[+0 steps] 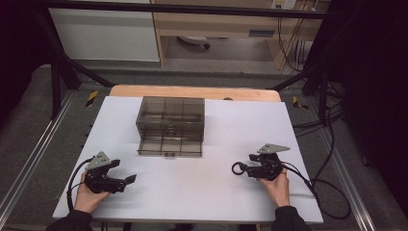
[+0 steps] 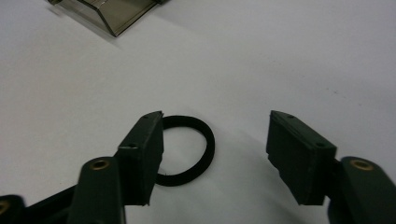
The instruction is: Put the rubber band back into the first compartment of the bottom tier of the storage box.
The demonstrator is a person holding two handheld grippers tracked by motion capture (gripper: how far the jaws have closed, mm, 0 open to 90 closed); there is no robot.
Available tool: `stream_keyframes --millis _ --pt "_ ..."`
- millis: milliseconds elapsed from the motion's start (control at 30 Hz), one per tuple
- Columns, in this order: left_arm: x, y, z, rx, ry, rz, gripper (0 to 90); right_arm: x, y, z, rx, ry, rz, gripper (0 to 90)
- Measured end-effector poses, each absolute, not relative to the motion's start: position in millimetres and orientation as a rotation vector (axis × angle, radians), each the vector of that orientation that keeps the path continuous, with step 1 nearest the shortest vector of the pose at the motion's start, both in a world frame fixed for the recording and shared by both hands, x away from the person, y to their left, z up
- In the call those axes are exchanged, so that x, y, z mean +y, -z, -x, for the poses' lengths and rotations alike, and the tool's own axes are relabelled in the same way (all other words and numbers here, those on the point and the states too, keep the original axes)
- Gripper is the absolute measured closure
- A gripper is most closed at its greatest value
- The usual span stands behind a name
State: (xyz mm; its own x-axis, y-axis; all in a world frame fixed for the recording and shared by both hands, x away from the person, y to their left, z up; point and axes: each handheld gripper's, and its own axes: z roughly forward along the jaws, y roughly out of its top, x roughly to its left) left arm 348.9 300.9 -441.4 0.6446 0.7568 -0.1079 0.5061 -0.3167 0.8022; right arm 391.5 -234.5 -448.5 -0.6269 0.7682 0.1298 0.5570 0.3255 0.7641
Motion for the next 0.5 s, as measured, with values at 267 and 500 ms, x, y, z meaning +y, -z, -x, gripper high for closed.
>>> stream_keyframes --millis 267,500 --pt "300.7 441.8 -349.0 0.988 -0.366 -1.992 6.0 -233.7 449.7 -390.6 2.351 -1.186 -1.199 56.9" --pt "300.8 441.9 -349.1 0.989 -0.367 -1.995 6.0 -231.4 453.6 -391.6 2.372 -1.16 -1.206 67.5"
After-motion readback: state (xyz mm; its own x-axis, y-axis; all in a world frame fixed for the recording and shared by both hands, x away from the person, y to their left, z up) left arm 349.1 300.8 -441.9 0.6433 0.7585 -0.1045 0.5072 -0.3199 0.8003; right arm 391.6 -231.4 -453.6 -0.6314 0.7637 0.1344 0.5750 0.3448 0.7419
